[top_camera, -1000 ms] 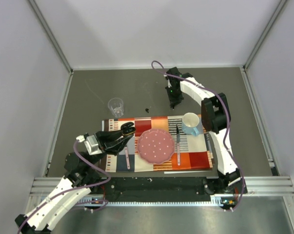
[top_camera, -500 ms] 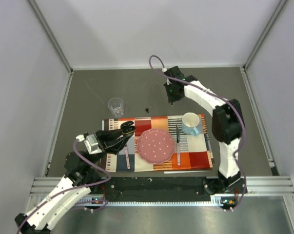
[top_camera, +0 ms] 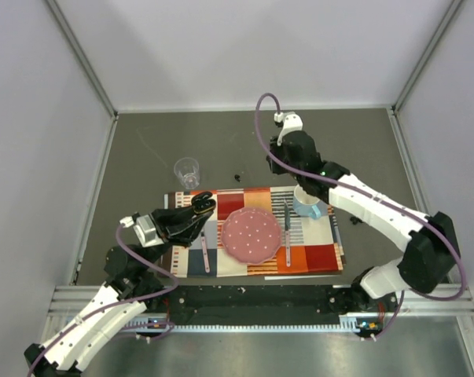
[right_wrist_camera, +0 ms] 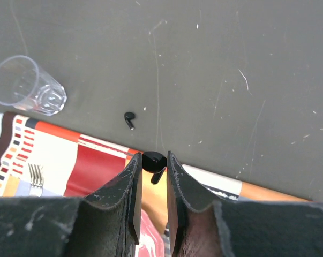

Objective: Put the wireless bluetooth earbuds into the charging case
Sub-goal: Pick up the earbud from the center of the board, then place the earbud in the charging case.

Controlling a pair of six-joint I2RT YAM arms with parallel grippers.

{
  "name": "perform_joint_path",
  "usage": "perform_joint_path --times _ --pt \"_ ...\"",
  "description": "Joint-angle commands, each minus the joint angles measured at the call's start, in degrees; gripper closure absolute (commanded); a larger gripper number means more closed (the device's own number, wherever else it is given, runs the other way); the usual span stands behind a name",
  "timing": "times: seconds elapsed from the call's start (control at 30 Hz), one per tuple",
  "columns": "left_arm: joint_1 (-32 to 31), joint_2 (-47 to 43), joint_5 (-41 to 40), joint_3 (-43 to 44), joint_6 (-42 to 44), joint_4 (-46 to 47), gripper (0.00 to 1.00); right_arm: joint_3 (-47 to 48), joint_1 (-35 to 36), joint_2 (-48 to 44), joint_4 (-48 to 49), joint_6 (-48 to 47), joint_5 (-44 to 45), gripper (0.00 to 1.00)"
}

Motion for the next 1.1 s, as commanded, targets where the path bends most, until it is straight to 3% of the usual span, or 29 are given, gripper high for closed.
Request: perform_joint_path --times 0.0,0.43,0.8,1.07 --pt "0.1 -0.6 -1.4 -0.4 -0.9 3.4 1.00 -5.7 3.5 -7.6 13.4 0.5 4.9 1.00" --pt "0.1 1.1 -0.4 0.0 -0.7 4.2 1.00 -15.8 13.4 -21.0 28.8 -6.2 3.3 1.00" --pt "0.1 2.6 0.8 0.4 0.0 4.1 1.00 -16.1 25.2 -25.8 32.0 -9.0 -0.9 1.00" --pt "0.1 3.1 0.8 0.4 0.5 4.0 1.00 -15.7 29.6 -26.2 30.2 -10.2 4.1 1.00"
